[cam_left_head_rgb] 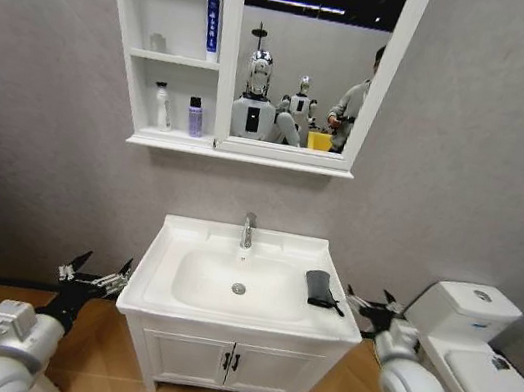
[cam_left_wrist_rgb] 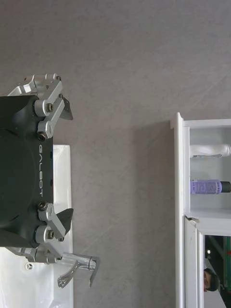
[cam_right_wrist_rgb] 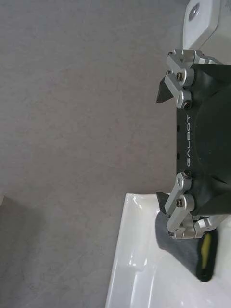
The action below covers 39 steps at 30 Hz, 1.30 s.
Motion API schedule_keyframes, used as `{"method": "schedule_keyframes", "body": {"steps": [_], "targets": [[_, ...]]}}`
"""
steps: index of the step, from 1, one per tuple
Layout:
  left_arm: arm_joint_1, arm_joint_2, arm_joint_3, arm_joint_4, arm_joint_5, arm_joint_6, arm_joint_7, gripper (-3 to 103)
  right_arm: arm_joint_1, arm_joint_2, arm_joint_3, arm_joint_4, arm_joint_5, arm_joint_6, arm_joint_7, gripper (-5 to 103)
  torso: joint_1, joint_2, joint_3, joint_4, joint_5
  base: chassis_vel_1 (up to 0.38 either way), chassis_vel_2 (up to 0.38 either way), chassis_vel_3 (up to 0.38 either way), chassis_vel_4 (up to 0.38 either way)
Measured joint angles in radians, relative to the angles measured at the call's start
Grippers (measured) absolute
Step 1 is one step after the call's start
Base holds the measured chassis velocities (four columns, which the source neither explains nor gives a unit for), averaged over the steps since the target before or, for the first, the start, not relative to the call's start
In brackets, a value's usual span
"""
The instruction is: Move facial cleanser and shampoo from washbasin to cabinet, then wipe washbasin with towel.
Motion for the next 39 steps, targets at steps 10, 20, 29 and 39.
{"method": "schedule_keyframes", "body": {"steps": [10,20,29,39], "targets": [[0.0,0.0,0.0,0.0,0.0,0.0,0.0,100,-0.459,0.247,0.217,0.242,-0.045,0.17,-0.021,100,0.0,0.0,0.0,0.0007,-0.0002,0.0,0.0,0.0,0.0],[0.0,0.0,0.0,0.0,0.0,0.0,0.0,100,-0.486,0.31,0.222,0.273,-0.058,0.215,-0.02,100,0.0,0.0,0.0,0.0011,0.0002,0.0,0.0,0.0,0.0],[0.0,0.0,0.0,0.0,0.0,0.0,0.0,100,-0.48,0.306,0.217,0.267,-0.058,0.214,-0.019,100,0.0,0.0,0.0,0.0011,0.0001,0.0,0.0,0.0,0.0],[0.0,0.0,0.0,0.0,0.0,0.0,0.0,100,-0.476,0.304,0.214,0.263,-0.057,0.212,-0.018,100,0.0,0.0,0.0,0.001,0.0001,0.0,0.0,0.0,0.0]]}}
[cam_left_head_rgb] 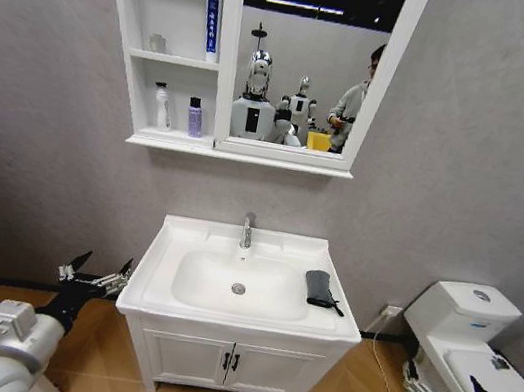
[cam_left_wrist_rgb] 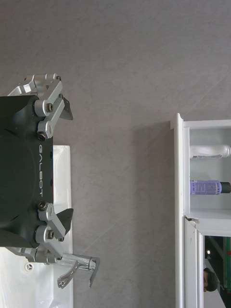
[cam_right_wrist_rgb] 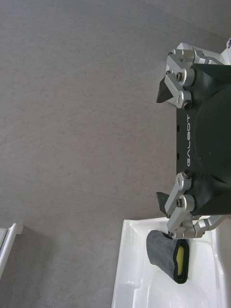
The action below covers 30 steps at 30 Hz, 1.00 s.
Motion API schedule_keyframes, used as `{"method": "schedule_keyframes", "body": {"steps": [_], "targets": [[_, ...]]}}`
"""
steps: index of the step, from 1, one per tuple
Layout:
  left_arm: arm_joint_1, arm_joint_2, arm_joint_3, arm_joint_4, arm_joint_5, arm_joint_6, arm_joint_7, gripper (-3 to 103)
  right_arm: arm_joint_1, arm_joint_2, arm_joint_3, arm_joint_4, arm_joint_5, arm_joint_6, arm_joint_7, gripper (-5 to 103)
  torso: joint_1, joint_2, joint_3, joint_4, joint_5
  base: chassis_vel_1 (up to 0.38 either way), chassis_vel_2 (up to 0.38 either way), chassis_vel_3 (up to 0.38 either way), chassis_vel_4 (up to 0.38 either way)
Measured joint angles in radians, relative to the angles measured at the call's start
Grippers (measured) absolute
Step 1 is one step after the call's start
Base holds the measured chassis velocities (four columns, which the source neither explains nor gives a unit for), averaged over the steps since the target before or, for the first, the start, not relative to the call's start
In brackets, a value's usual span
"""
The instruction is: Move facial cleanser and shampoo from washbasin to cabinet, then wipe washbasin with towel.
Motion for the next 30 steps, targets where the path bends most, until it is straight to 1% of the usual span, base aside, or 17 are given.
{"method": "schedule_keyframes", "body": {"steps": [6,11,13,14,16,17,18,20,21,22,25,27,28,30], "targets": [[0.0,0.0,0.0,0.0,0.0,0.0,0.0,100,0.001,-0.001,-0.001,-0.001,0.0,-0.001,0.0,100,0.0,0.0,0.0,0.0001,0.0,0.028,-0.018,-0.036,0.032],[0.0,0.0,0.0,0.0,0.0,0.0,0.0,100,0.001,-0.001,-0.001,-0.001,0.001,-0.001,0.0,100,0.0,0.0,0.0,0.0,-0.0004,0.115,-0.136,-0.13,0.127],[0.0,0.0,0.0,0.0,0.0,0.0,0.0,100,0.001,-0.001,-0.001,-0.001,0.001,-0.001,0.0,100,0.0,0.0,0.0,0.0001,-0.0003,0.214,-0.22,-0.172,0.194],[0.0,0.0,0.0,0.0,0.0,0.0,0.0,100,0.002,-0.001,-0.001,-0.001,0.001,-0.001,0.0,100,0.0,0.0,0.0,-0.0001,0.0005,0.231,-0.208,-0.21,0.194],[0.0,0.0,0.0,0.0,0.0,0.0,0.0,100,0.002,-0.001,-0.001,-0.001,0.001,-0.002,0.0,100,0.0,0.0,0.0,-0.0001,0.0004,0.231,-0.208,-0.206,0.223],[0.0,0.0,0.0,0.0,0.0,0.0,0.0,100,0.002,-0.001,-0.001,-0.001,0.001,-0.002,0.0,100,0.0,0.0,0.0,-0.0002,-0.0009,0.251,-0.234,-0.206,0.225],[0.0,0.0,0.0,0.0,0.0,0.0,0.0,100,0.002,-0.001,-0.002,-0.002,0.001,-0.002,0.0,100,0.0,0.0,0.0,-0.0001,0.0004,0.283,-0.257,-0.253,0.255],[0.0,0.0,0.0,0.0,0.0,0.0,0.0,100,0.002,-0.001,-0.002,-0.002,0.001,-0.002,0.0,100,0.0,0.0,0.0,0.0,0.0003,0.283,-0.264,-0.252,0.255],[0.0,0.0,0.0,0.0,0.0,0.0,0.0,100,0.002,-0.001,-0.002,-0.002,0.001,-0.002,0.0,100,0.0,0.0,0.0,0.0002,-0.0005,0.291,-0.264,-0.252,0.27],[0.0,0.0,0.0,0.0,0.0,0.0,0.0,100,0.002,-0.001,-0.002,-0.002,0.001,-0.002,0.0,100,0.0,0.0,0.0,0.0,0.0002,0.289,-0.273,-0.259,0.27],[0.0,0.0,0.0,0.0,0.0,0.0,0.0,100,0.002,-0.001,-0.002,-0.002,0.001,-0.002,0.0,100,0.0,0.0,0.0,-0.0002,0.0003,0.294,-0.29,-0.311,0.296],[0.0,0.0,0.0,0.0,0.0,0.0,0.0,100,0.002,-0.001,-0.002,-0.002,0.001,-0.002,0.0,100,0.0,0.0,0.0,0.0001,-0.0013,0.32,-0.338,-0.34,0.33],[0.0,0.0,0.0,0.0,0.0,0.0,0.0,100,0.002,-0.001,-0.002,-0.002,0.001,-0.002,0.0,100,0.0,0.0,0.0,-0.0001,0.0006,0.374,-0.339,-0.336,0.339],[0.0,0.0,0.0,0.0,0.0,0.0,0.0,100,0.002,-0.001,-0.002,-0.002,0.001,-0.002,0.0,100,0.0,0.0,0.0,-0.0001,0.0009,0.374,-0.356,-0.361,0.339]]}}
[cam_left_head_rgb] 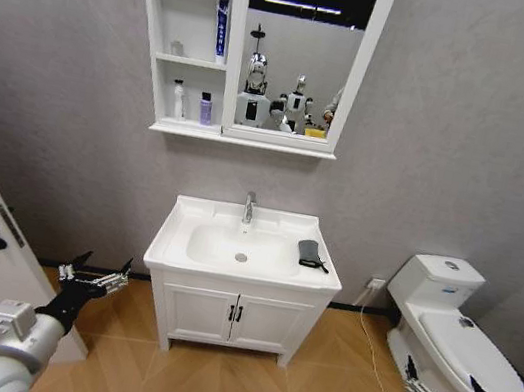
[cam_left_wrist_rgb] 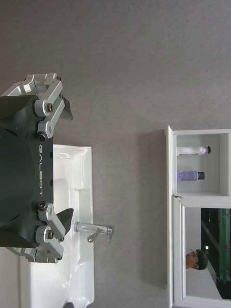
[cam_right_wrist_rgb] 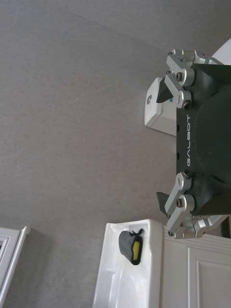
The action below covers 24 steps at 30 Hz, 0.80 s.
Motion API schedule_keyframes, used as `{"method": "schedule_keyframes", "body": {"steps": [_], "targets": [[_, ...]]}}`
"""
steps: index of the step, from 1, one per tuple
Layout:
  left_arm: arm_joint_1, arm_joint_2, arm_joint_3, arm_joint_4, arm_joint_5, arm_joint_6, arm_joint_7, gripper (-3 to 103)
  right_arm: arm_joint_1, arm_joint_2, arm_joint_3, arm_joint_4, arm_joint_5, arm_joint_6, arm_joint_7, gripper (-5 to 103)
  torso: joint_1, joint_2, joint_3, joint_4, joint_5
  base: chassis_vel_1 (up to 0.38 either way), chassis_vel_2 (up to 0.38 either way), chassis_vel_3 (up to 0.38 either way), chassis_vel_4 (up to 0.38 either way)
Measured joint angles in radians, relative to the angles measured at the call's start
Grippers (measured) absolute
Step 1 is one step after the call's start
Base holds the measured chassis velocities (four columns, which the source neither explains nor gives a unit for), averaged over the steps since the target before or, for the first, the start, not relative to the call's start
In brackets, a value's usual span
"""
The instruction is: Move facial cleanser and shampoo from washbasin to cabinet, then wipe washbasin with towel.
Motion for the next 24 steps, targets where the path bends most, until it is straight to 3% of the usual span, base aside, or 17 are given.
{"method": "schedule_keyframes", "body": {"steps": [2,3,5,7,8,12,14,15,17,19,22,24], "targets": [[0.0,0.0,0.0,0.0,0.0,0.0,0.0,100,0.0,0.0,0.0,0.0,0.0,0.0,0.0,100,0.0,0.0,0.0,0.0,-0.0003,0.366,-0.372,-0.337,0.397],[0.0,0.0,0.0,0.0,0.0,0.0,0.0,100,0.0,0.0,0.0,0.0,0.0,0.0,0.0,100,0.0,0.0,0.0,0.0002,-0.0025,0.373,-0.381,-0.337,0.397],[0.0,0.0,0.0,0.0,0.0,0.0,0.0,100,0.0,0.0,0.0,0.0,0.0,0.0,0.0,100,0.0,0.0,0.0,-0.0002,0.0006,0.384,-0.36,-0.362,0.367],[0.0,0.0,0.0,0.0,0.0,0.0,0.0,100,0.0,0.0,0.0,0.0,0.0,0.0,0.0,100,0.0,0.0,0.0,0.0,0.0,0.394,-0.376,-0.391,0.365],[0.0,0.0,0.0,0.0,0.0,0.0,0.0,100,0.0,0.0,0.0,0.0,0.0,0.0,0.0,100,0.0,0.0,0.0,0.0002,-0.0024,0.341,-0.376,-0.345,0.369],[0.0,0.0,0.0,0.0,0.0,0.0,0.0,100,0.0,0.0,0.0,0.0,0.0,0.0,0.0,100,0.0,0.0,0.0,0.0,0.0002,0.361,-0.339,-0.354,0.344],[0.0,0.0,0.0,0.0,0.0,0.0,0.0,100,0.0,0.0,0.0,0.0,0.0,0.0,0.0,100,0.0,0.0,0.0,0.0002,-0.0027,0.346,-0.369,-0.347,0.369],[0.0,0.0,0.0,0.0,0.0,0.0,0.0,100,0.0,0.0,0.0,0.0,0.0,0.0,0.0,100,0.0,0.0,0.0,-0.0001,0.0,0.365,-0.345,-0.327,0.353],[0.0,0.0,0.0,0.0,0.0,0.0,0.0,100,0.0,0.0,0.0,0.0,0.0,0.0,0.0,100,0.0,0.0,0.0,0.0,0.0003,0.365,-0.348,-0.356,0.353],[0.0,0.0,0.0,0.0,0.0,0.0,0.0,100,0.0,0.0,0.0,0.0,0.0,0.0,0.0,100,0.0,0.0,0.0,0.0002,-0.003,0.358,-0.36,-0.331,0.343],[0.0,0.0,0.0,0.0,0.0,0.0,0.0,100,0.0,0.0,0.0,0.0,0.0,0.0,0.0,100,0.0,0.0,0.0,-0.0002,0.0005,0.362,-0.362,-0.352,0.341],[0.0,0.0,0.0,0.0,0.0,0.0,0.0,100,0.0,0.0,0.0,0.0,0.0,0.0,0.0,100,0.0,0.0,0.0,0.0002,0.0003,0.385,-0.384,-0.383,0.345]]}}
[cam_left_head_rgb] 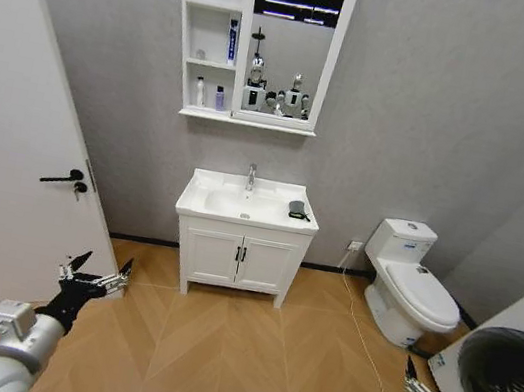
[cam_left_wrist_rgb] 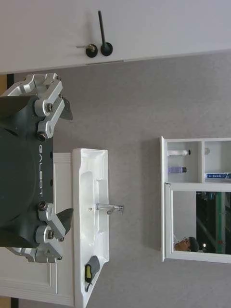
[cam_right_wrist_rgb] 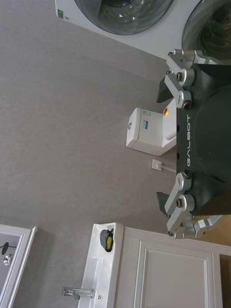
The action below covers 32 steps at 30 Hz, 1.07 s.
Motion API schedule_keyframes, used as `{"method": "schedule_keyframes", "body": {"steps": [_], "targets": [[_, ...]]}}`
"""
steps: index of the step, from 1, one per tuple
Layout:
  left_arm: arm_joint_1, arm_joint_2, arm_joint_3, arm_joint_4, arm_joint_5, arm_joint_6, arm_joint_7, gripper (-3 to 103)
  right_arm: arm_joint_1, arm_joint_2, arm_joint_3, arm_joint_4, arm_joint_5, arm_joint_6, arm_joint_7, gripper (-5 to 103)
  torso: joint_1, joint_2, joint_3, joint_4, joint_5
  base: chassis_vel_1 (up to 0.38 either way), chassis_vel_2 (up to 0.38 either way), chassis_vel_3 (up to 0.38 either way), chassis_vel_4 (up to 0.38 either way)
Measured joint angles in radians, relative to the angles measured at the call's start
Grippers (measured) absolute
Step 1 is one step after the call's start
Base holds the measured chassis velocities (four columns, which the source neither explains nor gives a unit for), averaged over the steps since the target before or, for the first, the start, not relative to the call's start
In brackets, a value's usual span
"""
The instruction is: Move facial cleanser and shampoo from washbasin to cabinet, then wipe washbasin with towel.
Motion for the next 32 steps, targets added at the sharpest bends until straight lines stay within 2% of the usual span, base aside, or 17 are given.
{"method": "schedule_keyframes", "body": {"steps": [1,2,4,5,6,7,8,9,10,11,14,15,32], "targets": [[0.0,0.0,0.0,0.0,0.0,0.0,0.0,100,0.0,0.0,0.0,0.0,0.0,0.0,0.0,100,0.0,0.0,0.0,-0.0002,-0.0037,0.312,-0.32,-0.316,0.358],[0.0,0.0,0.0,0.0,0.0,0.0,0.0,100,0.0,0.0,0.0,0.0,0.0,0.0,0.0,100,-0.001,0.001,-0.001,0.0002,-0.0007,0.319,-0.32,-0.306,0.265],[0.0,0.0,0.0,0.0,0.0,0.0,-0.002,100,0.0,0.0,0.0,0.0,0.0,0.0,0.0,100,-0.002,0.002,-0.001,-0.0003,-0.0008,0.163,-0.218,-0.306,0.265],[0.0,0.0,0.001,0.0,0.0,0.0,0.0,100,-0.001,0.0,0.001,0.0,0.0,0.001,0.001,100,-0.001,0.001,-0.001,-0.0026,-0.0024,0.163,-0.218,-0.188,0.208],[0.0,0.0,0.0,0.0,0.0,0.0,-0.001,100,0.0,0.0,0.0,0.0,0.0,0.0,0.0,100,0.0,0.0,0.0,-0.0001,0.0014,0.106,-0.244,-0.041,0.088],[0.0,0.0,0.0,0.0,0.0,0.0,-0.001,100,0.0,0.0,0.0,0.0,0.0,0.0,0.0,100,0.0,0.0,0.0,-0.0001,0.0014,0.106,-0.244,-0.041,0.088],[0.0,0.0,0.0,0.0,0.0,0.0,0.0,100,0.0,0.0,0.0,0.0,0.0,0.0,0.0,100,-0.001,0.0,0.0,0.0002,-0.0028,0.065,-0.121,-0.041,0.088],[0.0,0.0,0.0,0.0,0.0,0.0,-0.002,100,0.0,0.0,0.0,0.0,0.0,0.0,0.0,100,-0.001,0.001,-0.001,0.0014,-0.0015,0.065,0.149,-0.007,0.142],[0.0,0.0,0.0,0.0,0.0,0.0,-0.002,100,0.0,0.0,0.0,0.0,0.0,0.0,0.0,100,-0.001,0.001,-0.001,0.0014,-0.0015,0.065,0.149,-0.007,0.142],[0.0,0.0,0.0,0.0,0.0,0.0,-0.002,100,0.0,0.0,0.0,0.0,0.0,0.0,0.0,100,-0.001,0.001,0.0,-0.0003,-0.0018,0.022,0.149,-0.064,0.06],[0.0,0.0,0.0,0.0,0.0,0.0,0.0,100,0.0,0.0,0.0,0.0,0.0,0.0,0.0,100,0.0,0.0,0.0,-0.001,-0.0001,-0.021,0.013,-0.043,-0.026],[0.0,0.0,0.0,0.0,0.0,0.0,0.0,100,0.0,0.0,0.0,0.0,0.0,0.0,0.0,100,0.0,0.0,0.0,-0.0006,-0.0014,-0.057,-0.004,0.081,-0.077],[0.0,0.0,0.0,0.0,0.0,0.0,0.0,100,0.0,0.0,0.0,0.0,0.0,0.0,0.0,100,0.0,0.0,0.0,-0.0012,-0.0013,-0.007,0.015,0.018,-0.011]]}}
